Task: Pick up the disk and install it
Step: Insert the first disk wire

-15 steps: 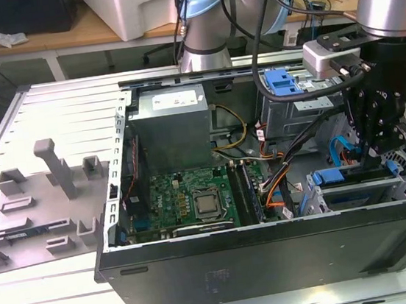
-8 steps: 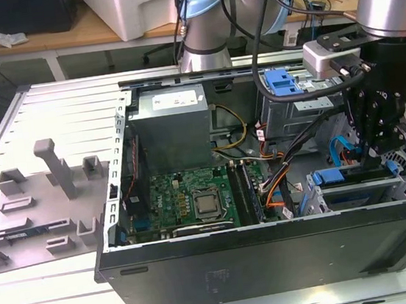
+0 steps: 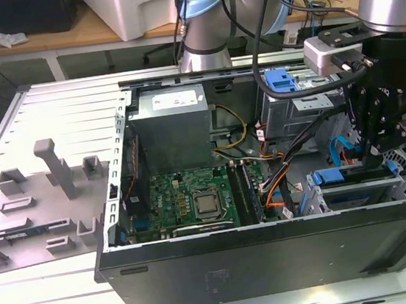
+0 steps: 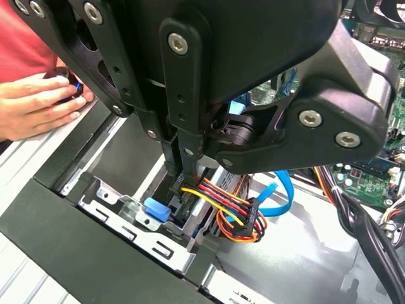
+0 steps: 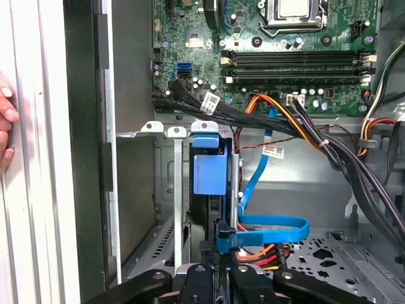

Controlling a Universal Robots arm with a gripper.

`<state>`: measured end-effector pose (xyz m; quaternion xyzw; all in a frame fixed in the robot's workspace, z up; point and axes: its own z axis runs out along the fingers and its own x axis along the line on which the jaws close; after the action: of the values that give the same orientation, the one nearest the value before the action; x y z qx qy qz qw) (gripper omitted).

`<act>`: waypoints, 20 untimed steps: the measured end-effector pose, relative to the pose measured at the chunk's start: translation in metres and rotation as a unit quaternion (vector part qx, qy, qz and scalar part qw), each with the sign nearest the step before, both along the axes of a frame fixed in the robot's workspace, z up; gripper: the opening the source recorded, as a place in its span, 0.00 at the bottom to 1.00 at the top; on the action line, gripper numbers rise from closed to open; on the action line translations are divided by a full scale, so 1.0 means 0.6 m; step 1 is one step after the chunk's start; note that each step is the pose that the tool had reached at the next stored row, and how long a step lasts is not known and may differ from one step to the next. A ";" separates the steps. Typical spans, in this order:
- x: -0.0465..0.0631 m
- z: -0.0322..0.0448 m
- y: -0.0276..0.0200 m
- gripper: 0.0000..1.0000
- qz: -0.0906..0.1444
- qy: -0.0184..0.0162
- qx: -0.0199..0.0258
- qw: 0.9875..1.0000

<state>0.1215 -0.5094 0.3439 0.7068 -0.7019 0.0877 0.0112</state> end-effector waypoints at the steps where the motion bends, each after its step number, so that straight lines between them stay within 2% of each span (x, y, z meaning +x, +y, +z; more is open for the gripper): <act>1: 0.000 0.000 -0.0001 0.16 0.000 0.000 0.000 1.000; 6: 0.000 0.000 0.0039 0.16 0.000 0.000 -0.001 1.000; 20: 0.000 -0.013 0.0041 0.16 0.000 -0.002 -0.001 1.000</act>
<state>0.1215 -0.5069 0.3362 0.7066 -0.7018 0.0898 0.0107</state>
